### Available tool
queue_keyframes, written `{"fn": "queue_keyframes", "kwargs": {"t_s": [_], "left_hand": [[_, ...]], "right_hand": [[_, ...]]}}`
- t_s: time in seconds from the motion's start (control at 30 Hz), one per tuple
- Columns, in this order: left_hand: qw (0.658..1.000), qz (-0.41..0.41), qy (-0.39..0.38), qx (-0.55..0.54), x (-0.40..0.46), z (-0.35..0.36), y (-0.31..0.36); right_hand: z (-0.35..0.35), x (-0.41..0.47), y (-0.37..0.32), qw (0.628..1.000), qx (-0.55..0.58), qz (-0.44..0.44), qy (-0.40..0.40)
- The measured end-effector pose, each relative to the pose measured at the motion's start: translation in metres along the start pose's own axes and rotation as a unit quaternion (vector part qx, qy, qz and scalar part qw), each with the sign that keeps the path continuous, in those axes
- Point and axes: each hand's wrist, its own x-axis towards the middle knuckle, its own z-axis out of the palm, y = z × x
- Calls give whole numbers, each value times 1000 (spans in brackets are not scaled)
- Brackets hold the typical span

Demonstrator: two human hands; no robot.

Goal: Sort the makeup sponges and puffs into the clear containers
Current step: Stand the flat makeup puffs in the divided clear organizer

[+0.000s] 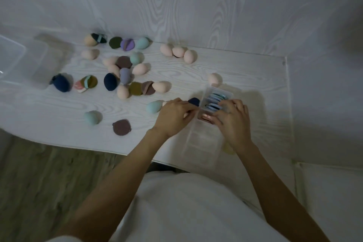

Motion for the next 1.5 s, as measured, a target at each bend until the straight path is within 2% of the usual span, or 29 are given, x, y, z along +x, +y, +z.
{"fn": "queue_keyframes", "kwargs": {"t_s": [0.17,0.27,0.43,0.63,0.8,0.93,1.07,1.2,1.3,1.4,1.5], "left_hand": [[991,-110,58,-44,-45,-42,-53],[973,-204,101,-35,-77,-75,-110],[938,-324,114,38,-108,-127,-212],[936,-293,28,191,-104,-152,-308],[944,-242,14,224,-89,-150,-327],[951,-227,-8,210,-83,-149,-335],[956,-238,-23,172,-81,-152,-345],[959,-254,-8,122,-78,-155,-348],[965,-244,22,92,-80,-154,-348],[972,-227,44,42,-80,-159,-341],[974,-209,57,-71,-77,-170,-320]], "right_hand": [[-10,16,-44,994,88,-33,56],[-3,47,-102,988,127,-84,23],[36,103,-199,980,104,-156,-61],[86,172,-303,962,82,-202,-166],[121,209,-340,956,41,-213,-198],[139,224,-353,953,25,-193,-233],[148,227,-360,952,41,-201,-226],[151,225,-354,972,-10,-191,-136],[149,227,-342,977,-55,-172,-114],[138,223,-334,980,40,-130,-148],[109,212,-332,968,207,-83,-116]]}}
